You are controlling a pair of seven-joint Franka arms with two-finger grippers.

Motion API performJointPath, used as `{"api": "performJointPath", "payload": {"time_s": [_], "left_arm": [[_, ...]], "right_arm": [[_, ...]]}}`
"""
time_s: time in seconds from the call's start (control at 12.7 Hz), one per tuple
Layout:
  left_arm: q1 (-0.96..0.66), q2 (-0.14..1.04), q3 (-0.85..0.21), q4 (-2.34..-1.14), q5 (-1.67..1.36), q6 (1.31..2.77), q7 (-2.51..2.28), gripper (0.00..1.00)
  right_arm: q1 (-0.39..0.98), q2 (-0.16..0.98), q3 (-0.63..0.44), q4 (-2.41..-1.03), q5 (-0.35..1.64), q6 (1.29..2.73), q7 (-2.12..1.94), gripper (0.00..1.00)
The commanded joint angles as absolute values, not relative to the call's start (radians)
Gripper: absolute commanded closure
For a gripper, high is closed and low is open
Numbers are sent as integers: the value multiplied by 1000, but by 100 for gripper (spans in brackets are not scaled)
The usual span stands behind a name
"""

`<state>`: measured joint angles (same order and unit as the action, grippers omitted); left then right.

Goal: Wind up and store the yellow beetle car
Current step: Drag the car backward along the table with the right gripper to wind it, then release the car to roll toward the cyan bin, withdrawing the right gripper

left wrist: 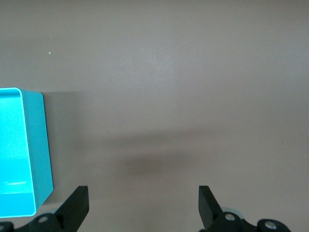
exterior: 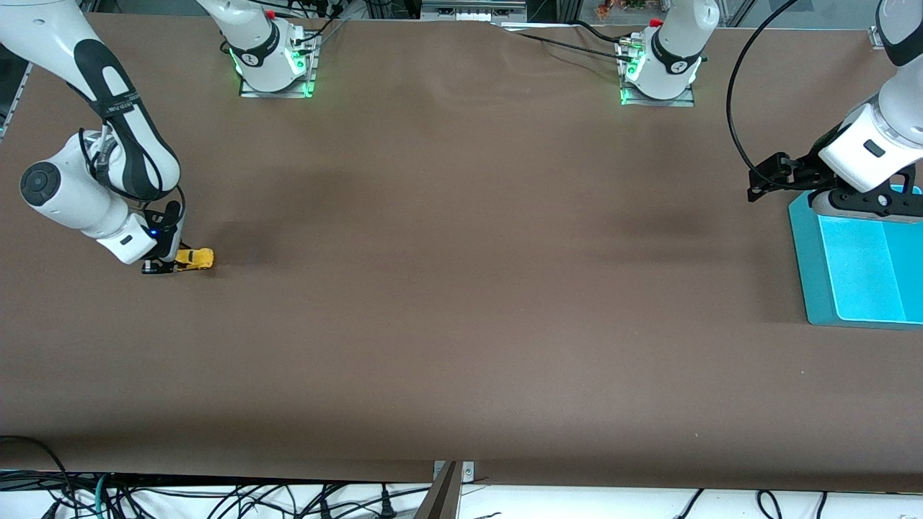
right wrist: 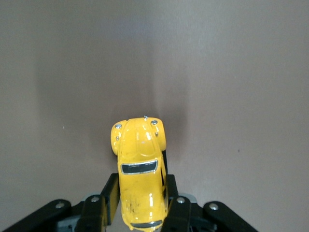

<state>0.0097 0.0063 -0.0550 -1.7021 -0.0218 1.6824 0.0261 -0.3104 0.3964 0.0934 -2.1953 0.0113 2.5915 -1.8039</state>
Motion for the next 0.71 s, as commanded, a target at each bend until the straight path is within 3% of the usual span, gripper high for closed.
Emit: {"api": "performJointPath", "payload": {"time_s": [0.0,0.63], "left_arm": [[0,15,-52,-1675,-3,1660,23,0],[0,15,-51,-1675,-3,1660,25,0]], "right_arm": [[-313,388,133,-2131,23,2473,-1752,0],[-310,200,222,-1924,-12,2119,-1535,0]]}}
